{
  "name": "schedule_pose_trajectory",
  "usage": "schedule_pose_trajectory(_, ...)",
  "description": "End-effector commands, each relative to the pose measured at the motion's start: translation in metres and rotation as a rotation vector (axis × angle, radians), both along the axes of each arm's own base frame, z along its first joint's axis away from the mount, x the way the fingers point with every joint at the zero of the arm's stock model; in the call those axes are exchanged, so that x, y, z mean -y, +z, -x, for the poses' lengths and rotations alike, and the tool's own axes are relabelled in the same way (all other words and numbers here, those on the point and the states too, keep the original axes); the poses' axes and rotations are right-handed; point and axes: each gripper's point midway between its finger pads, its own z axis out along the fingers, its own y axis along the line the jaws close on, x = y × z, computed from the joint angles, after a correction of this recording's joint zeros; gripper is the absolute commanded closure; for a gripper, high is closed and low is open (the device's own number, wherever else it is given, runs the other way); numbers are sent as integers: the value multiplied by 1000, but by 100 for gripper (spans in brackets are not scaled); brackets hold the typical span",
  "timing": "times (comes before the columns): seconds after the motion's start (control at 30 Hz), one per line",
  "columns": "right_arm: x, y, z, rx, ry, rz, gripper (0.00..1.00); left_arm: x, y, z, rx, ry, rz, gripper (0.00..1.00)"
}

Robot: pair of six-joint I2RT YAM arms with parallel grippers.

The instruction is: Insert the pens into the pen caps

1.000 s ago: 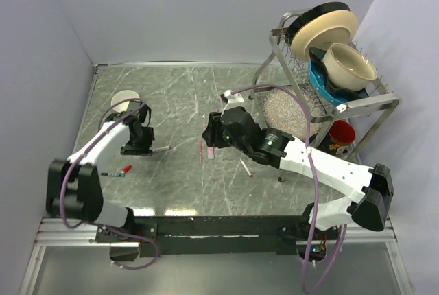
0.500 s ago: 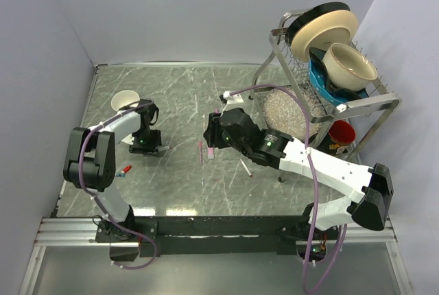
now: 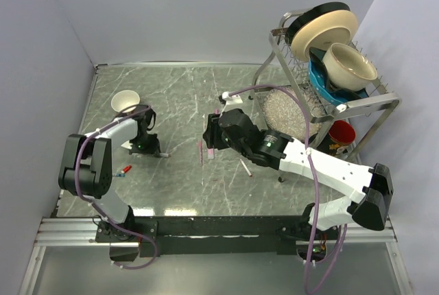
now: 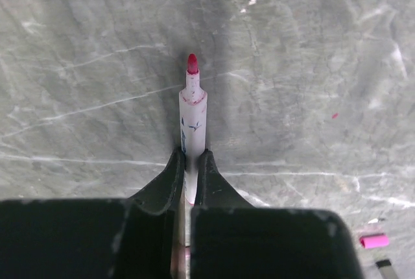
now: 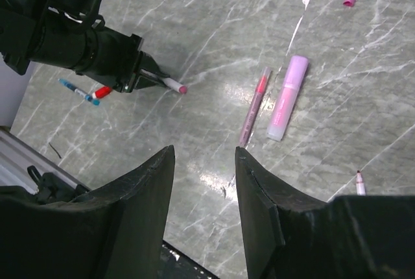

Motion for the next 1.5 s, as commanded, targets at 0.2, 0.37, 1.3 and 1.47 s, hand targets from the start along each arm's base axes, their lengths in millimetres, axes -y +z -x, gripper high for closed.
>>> schedule_pose_trajectory(0.2,-14,43,20,-42,54,-191,40,19,34,-1,249,-421,-18,99)
schedule_pose_trajectory(0.37,-26,52,18,-86,50,-270,34,50,75,9,528,-747,25,99)
schedule_pose_trajectory(1.3,-72,37,2,-166,153,-220,43,136,216,103,1421,-1425,386,99)
schedule_pose_trajectory(1.47,-79,32,2,-177,172,-221,53,137,219,107,1438,-1443,401,99)
